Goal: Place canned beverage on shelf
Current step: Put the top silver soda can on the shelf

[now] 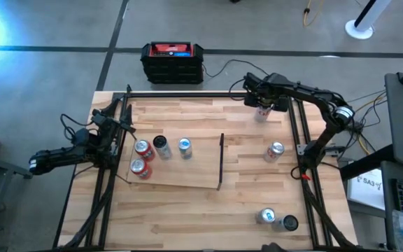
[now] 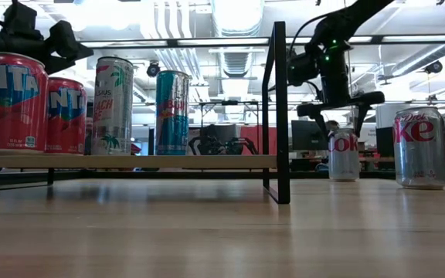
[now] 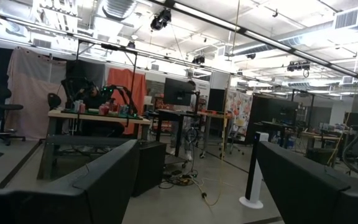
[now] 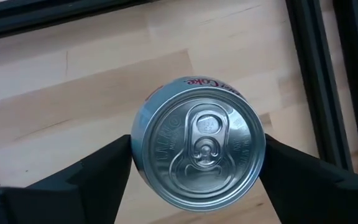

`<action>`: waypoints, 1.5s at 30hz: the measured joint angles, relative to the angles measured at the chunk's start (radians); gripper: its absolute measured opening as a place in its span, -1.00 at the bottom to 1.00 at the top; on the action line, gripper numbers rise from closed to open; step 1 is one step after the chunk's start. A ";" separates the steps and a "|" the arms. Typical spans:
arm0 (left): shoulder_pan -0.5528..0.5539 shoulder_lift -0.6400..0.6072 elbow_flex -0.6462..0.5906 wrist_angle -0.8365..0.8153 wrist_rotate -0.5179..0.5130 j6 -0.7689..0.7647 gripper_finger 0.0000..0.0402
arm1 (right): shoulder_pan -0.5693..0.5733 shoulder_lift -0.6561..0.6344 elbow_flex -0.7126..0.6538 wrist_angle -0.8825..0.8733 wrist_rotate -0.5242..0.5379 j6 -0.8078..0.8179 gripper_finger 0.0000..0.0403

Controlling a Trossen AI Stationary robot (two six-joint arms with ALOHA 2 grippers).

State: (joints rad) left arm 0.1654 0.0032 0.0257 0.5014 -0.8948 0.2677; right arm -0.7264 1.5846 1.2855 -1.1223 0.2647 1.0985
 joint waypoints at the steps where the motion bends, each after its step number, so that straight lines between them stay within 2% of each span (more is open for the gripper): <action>1: 0.000 0.000 0.000 0.000 0.000 0.000 0.55 | 0.000 -0.004 -0.001 0.001 -0.004 0.000 0.56; 10: 0.000 0.000 0.000 0.000 0.000 0.000 0.55 | -0.001 -0.010 -0.002 0.007 -0.010 0.028 0.78; 18: 0.000 0.000 0.000 0.000 0.000 0.000 0.55 | -0.001 -0.010 -0.016 0.015 0.021 0.080 0.79; 24: 0.000 0.000 0.000 0.000 0.000 0.000 0.55 | -0.014 -0.011 -0.051 0.093 0.025 0.060 0.79; 28: 0.000 0.000 0.000 0.000 0.000 0.000 0.55 | -0.015 -0.011 -0.068 0.134 0.027 0.042 0.72; 35: 0.000 0.000 0.000 0.000 0.000 0.000 0.55 | -0.014 -0.012 -0.076 0.162 0.026 0.026 0.46; 45: 0.000 0.000 0.000 0.000 0.000 0.000 0.55 | 0.014 -0.023 -0.073 0.162 -0.075 0.026 0.46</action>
State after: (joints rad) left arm 0.1650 0.0032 0.0257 0.5014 -0.8951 0.2679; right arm -0.7123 1.5617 1.2121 -0.9600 0.1899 1.1243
